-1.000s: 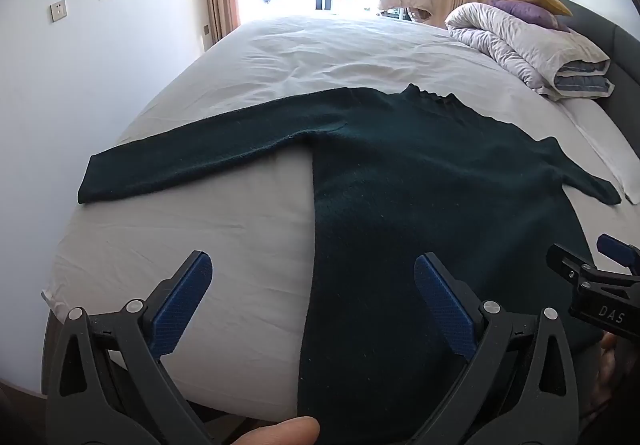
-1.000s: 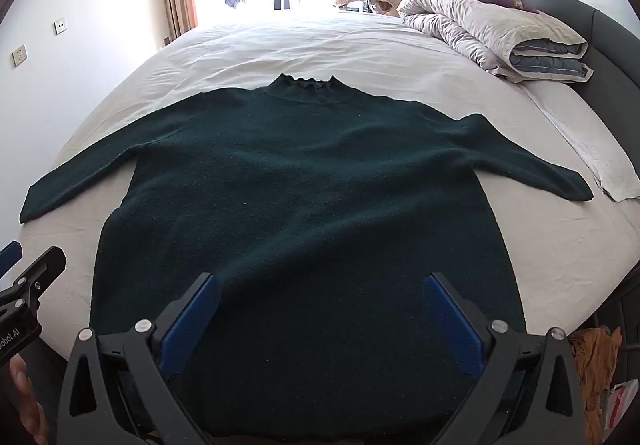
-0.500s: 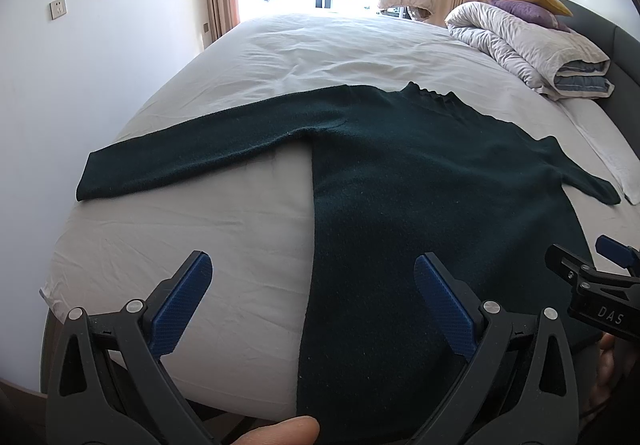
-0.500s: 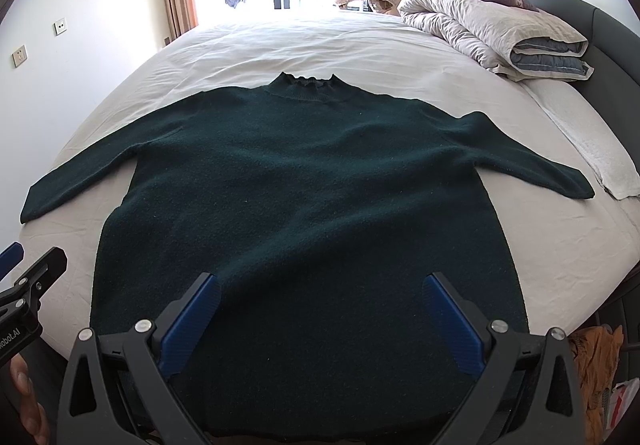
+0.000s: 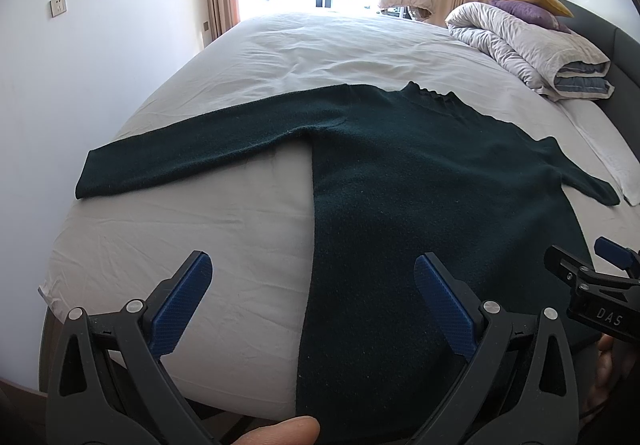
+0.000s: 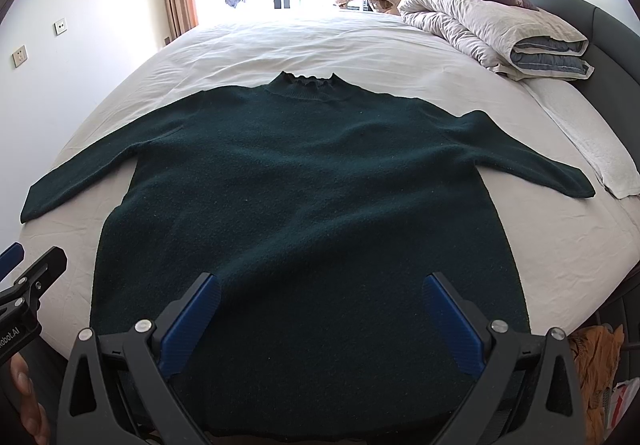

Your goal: Fold small clothes

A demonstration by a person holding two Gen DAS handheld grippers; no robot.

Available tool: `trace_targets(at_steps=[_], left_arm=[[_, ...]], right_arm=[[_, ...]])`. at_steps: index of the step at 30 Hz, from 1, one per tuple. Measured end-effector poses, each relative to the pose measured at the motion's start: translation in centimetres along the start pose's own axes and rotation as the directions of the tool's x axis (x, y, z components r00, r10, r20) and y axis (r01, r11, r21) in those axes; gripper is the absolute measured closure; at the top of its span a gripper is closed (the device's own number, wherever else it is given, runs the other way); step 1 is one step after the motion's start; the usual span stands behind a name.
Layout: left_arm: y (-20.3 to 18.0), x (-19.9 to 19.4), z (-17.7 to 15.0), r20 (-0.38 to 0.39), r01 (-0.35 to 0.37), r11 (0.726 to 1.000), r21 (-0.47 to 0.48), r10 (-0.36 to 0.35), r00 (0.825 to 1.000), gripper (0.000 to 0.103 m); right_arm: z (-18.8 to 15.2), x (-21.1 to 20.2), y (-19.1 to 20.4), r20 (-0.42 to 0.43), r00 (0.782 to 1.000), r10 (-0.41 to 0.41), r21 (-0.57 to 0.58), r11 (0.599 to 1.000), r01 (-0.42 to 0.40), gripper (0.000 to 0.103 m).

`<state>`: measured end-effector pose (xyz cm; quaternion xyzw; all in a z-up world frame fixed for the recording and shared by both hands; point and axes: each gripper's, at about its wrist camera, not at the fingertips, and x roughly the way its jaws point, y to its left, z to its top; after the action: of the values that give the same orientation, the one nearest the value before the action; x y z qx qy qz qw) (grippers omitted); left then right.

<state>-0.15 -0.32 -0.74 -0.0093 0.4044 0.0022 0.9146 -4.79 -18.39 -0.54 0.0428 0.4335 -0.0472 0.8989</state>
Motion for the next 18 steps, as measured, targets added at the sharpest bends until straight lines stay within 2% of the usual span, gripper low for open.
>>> trace_targets(at_steps=[18], left_arm=[[0.01,0.06,-0.05,-0.002,0.001,1.0,-0.002,-0.001,1.0,0.0]], right_arm=[[-0.01,0.04,-0.04,0.0,1.0,0.001,0.0,1.0,-0.001,0.0]])
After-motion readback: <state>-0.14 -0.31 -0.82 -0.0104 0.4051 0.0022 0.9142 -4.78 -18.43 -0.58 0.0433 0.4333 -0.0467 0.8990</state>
